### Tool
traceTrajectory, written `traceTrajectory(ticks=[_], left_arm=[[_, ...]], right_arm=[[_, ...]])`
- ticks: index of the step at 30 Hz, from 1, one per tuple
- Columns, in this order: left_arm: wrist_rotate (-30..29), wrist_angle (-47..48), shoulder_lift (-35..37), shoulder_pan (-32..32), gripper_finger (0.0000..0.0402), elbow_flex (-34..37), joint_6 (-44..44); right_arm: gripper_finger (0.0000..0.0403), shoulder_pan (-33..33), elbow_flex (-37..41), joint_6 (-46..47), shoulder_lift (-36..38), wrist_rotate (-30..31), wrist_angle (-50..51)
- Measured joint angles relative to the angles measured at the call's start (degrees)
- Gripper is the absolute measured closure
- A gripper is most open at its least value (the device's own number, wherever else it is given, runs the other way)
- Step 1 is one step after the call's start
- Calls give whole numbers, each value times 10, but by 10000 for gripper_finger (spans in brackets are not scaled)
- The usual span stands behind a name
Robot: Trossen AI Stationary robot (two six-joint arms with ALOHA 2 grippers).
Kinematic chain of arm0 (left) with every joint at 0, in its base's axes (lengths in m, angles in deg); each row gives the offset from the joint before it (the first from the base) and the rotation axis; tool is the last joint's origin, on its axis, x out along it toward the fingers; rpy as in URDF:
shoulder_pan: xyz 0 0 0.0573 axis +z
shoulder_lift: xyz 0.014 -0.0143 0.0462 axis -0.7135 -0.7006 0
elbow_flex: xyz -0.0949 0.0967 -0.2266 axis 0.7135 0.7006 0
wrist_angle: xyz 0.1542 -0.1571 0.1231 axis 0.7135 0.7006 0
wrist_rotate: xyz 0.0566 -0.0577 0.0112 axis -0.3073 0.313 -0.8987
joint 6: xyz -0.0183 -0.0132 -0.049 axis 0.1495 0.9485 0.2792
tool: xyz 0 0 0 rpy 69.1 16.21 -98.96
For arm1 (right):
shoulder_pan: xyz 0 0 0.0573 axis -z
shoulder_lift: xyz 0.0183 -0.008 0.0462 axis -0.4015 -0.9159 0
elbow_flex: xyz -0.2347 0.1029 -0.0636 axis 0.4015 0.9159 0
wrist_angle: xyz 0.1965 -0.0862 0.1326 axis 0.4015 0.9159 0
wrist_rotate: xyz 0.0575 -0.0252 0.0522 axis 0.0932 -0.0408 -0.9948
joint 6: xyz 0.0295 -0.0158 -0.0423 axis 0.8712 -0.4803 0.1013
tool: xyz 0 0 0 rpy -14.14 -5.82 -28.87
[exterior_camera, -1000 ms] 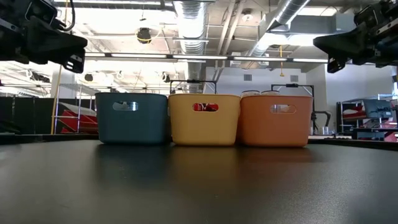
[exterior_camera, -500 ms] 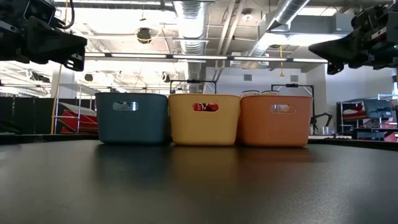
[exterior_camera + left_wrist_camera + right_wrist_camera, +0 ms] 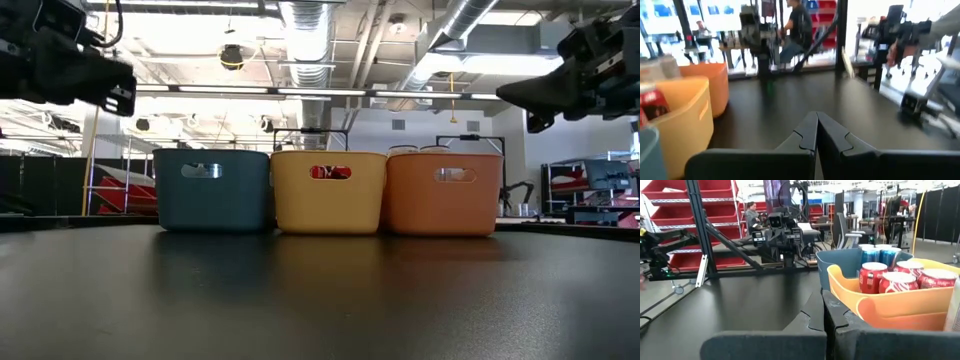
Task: Sort soda cans
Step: Return to Home Position
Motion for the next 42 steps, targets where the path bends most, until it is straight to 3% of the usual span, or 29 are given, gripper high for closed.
traceTrajectory(ticks=[10, 42], left_arm=[[-17, 20, -7, 0, 401, 0, 58], [-19, 21, -7, 0, 401, 0, 59]], right_arm=[[403, -1, 0, 0, -3, 1, 3], [403, -1, 0, 0, -3, 2, 6]])
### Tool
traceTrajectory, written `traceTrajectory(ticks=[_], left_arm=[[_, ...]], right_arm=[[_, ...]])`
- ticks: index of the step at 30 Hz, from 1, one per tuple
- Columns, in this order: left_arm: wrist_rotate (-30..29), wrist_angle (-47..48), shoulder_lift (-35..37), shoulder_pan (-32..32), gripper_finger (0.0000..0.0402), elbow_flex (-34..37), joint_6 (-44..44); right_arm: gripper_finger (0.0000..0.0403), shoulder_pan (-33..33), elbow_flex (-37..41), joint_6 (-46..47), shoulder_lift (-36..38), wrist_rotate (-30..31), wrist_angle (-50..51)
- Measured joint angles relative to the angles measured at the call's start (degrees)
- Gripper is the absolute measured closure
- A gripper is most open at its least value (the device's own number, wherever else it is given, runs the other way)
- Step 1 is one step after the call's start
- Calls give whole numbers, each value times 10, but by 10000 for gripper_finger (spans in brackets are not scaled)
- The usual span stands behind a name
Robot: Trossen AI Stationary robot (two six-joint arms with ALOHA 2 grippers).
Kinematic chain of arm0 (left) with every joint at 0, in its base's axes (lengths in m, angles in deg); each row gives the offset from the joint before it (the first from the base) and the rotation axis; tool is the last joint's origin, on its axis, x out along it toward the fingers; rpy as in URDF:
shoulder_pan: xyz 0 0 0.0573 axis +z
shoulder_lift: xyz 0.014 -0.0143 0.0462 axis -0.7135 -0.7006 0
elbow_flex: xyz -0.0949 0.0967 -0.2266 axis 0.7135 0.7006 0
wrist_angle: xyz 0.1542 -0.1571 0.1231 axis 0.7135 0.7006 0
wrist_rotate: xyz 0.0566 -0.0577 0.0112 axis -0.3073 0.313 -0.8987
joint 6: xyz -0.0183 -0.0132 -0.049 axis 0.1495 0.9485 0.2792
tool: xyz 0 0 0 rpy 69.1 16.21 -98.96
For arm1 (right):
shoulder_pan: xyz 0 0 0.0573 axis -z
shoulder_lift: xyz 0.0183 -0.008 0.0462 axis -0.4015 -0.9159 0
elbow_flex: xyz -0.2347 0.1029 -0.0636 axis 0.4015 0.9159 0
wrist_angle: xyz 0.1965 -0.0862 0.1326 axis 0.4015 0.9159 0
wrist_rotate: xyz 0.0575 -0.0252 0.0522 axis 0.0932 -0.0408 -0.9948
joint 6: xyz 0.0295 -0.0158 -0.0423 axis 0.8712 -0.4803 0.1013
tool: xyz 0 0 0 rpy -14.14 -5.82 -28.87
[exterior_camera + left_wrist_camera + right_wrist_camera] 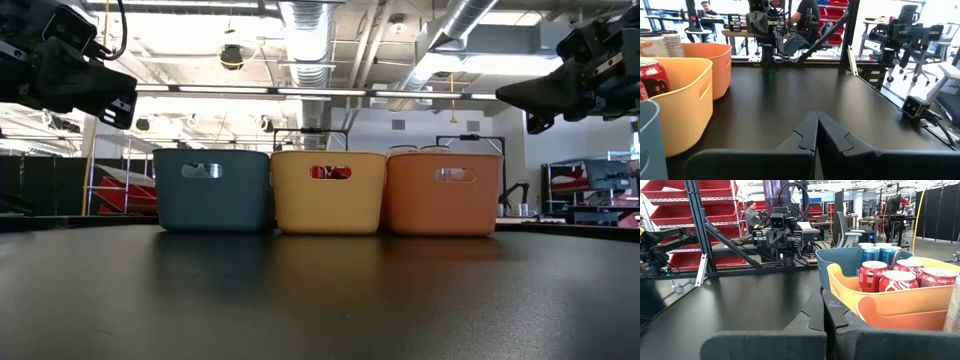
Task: Sort soda cans
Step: Return to Home Position
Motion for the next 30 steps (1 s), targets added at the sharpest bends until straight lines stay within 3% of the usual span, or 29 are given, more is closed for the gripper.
traceTrajectory(ticks=[30], left_arm=[[0, 0, 0, 0, 396, 0, 0]], right_arm=[[403, 0, 0, 0, 0, 0, 0]])
